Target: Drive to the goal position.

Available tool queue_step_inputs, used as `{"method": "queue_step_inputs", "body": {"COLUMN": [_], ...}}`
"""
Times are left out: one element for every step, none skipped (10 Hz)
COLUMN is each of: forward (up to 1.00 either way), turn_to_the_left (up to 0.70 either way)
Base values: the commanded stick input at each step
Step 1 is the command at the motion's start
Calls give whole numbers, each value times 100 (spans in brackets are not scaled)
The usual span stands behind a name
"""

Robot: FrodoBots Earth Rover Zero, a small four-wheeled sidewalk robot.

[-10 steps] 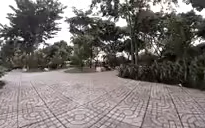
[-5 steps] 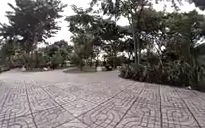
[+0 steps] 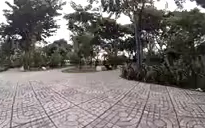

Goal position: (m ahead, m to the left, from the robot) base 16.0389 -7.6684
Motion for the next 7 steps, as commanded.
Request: {"method": "queue_step_inputs", "body": {"forward": [70, 70, 70, 70, 70, 70, 70], "turn_to_the_left": [0, 0, 0, 0, 0, 0, 0]}}
